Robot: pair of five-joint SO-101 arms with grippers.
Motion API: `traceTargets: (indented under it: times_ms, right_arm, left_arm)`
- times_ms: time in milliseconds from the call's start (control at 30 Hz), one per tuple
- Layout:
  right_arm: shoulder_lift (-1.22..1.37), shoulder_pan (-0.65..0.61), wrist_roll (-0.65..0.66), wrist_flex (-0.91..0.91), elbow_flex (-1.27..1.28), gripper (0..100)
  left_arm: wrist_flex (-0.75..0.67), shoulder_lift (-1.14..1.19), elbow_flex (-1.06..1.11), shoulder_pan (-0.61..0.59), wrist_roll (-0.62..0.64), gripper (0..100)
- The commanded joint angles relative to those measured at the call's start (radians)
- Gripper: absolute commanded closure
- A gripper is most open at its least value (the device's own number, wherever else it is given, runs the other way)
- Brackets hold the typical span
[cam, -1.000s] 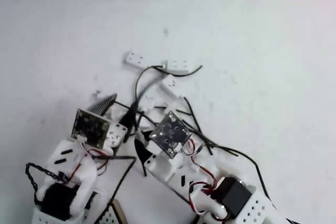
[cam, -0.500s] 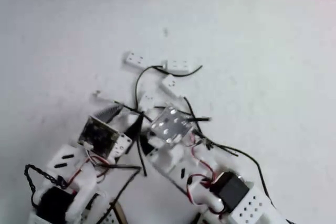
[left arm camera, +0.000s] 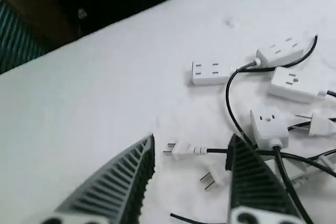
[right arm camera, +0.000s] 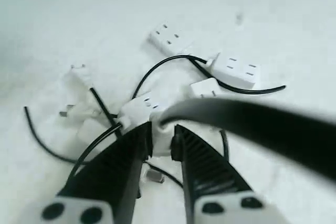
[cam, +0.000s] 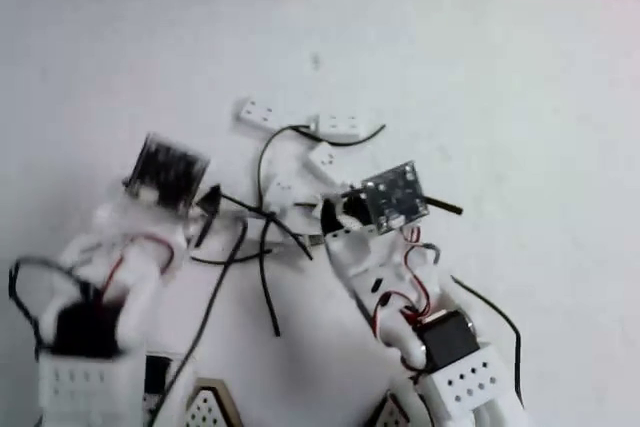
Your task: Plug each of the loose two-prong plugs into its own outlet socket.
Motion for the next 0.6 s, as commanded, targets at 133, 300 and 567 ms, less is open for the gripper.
traceTargets:
  times_ms: [133,300,567]
  right_arm:
    - [0.007,0.142,-0.075,-0.096,0.000,98.2]
    - [0.007,0.203,-0.077,-0.119,0.000,98.2]
    - [0.007,0.229,-0.078,-0.122,0.005,98.2]
  left_arm:
    - [0.003,0.526,-0.296,-0.010,-0.075,73]
    - [0.003,0.728,-0.404,0.061,-0.028,72]
    - [-0.008,1.006,-0.608,0.110,-0.011,72]
